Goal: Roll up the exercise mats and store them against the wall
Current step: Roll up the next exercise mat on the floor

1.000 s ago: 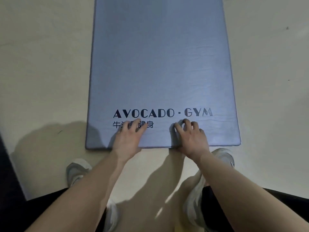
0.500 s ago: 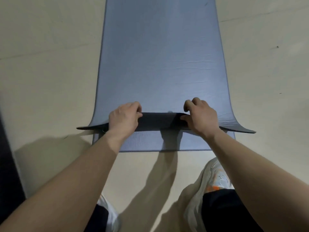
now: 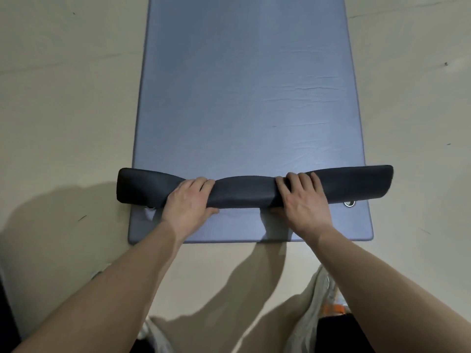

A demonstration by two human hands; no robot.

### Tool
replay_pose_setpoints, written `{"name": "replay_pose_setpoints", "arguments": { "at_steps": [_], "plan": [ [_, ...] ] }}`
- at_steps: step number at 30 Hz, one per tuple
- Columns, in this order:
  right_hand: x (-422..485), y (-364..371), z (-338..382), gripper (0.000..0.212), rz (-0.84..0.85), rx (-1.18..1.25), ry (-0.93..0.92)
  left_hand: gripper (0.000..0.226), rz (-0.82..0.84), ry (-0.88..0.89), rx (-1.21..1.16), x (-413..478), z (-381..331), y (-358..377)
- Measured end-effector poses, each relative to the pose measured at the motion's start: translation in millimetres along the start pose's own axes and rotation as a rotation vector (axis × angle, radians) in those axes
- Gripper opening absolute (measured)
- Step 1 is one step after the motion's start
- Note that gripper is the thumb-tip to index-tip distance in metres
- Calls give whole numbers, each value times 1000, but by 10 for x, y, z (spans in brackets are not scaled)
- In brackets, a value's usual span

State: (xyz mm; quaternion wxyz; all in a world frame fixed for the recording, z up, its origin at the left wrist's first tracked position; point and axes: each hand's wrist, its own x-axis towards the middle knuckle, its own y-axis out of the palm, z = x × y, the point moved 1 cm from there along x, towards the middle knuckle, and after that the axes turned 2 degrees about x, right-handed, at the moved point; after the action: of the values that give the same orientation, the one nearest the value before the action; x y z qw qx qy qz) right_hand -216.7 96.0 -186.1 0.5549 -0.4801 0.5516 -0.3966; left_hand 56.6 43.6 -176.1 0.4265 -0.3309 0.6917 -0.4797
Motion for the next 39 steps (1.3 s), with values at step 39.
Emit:
{"name": "replay_pose_setpoints", "arguments": {
  "at_steps": [39],
  "plan": [
    [774,-450,-466,115,361,204,-141,84,190,123,129,772,-28,-502]
  ]
}}
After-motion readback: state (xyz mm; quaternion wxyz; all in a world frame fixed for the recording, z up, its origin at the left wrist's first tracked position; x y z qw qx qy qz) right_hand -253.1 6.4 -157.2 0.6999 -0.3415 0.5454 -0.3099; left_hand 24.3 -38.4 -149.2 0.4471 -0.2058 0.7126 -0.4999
